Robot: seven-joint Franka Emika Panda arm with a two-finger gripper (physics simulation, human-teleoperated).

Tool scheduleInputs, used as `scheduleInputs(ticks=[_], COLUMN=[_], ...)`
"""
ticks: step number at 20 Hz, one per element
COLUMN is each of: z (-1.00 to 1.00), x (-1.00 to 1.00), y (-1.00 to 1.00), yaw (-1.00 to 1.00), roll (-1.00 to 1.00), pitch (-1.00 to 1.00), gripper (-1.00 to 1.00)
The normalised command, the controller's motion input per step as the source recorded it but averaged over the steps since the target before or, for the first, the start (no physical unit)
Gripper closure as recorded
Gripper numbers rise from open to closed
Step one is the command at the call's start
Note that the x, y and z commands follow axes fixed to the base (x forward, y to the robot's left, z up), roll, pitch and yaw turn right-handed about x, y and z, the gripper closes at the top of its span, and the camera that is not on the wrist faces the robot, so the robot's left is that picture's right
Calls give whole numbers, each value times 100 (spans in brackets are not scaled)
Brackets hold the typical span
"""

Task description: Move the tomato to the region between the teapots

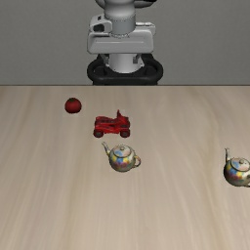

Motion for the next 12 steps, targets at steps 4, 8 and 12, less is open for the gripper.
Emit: scheduleInputs(ticks=[4, 8, 12], z=[0, 0, 0], x=[0, 0, 0], y=[-100, -100, -100], yaw=[0, 0, 0], roll=[0, 0, 0], pitch=[0, 0, 0], gripper=[-100, -100, -100])
